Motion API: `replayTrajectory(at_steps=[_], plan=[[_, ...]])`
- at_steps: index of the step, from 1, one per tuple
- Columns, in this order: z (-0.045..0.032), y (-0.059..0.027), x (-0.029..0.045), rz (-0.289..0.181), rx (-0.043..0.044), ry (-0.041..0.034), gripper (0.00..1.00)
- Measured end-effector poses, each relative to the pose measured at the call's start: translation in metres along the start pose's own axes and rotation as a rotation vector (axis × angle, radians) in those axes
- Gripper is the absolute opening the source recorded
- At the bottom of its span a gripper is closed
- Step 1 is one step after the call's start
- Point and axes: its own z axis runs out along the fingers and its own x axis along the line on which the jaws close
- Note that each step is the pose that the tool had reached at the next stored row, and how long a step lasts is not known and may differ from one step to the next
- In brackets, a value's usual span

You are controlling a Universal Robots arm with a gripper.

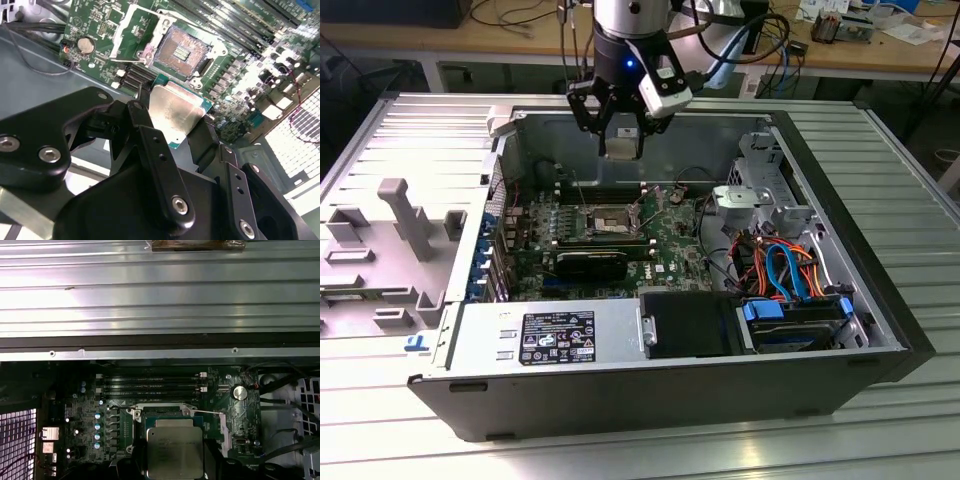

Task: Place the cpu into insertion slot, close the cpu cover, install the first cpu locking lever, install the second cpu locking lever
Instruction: 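Place the cpu into insertion slot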

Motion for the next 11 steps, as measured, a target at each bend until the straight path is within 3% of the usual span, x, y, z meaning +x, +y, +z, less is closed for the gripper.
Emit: replayTrajectory(at_steps=[11], plan=[[0.0081, -0.0043, 0.0037, -0.004, 0.0003, 0.0003, 0.54]])
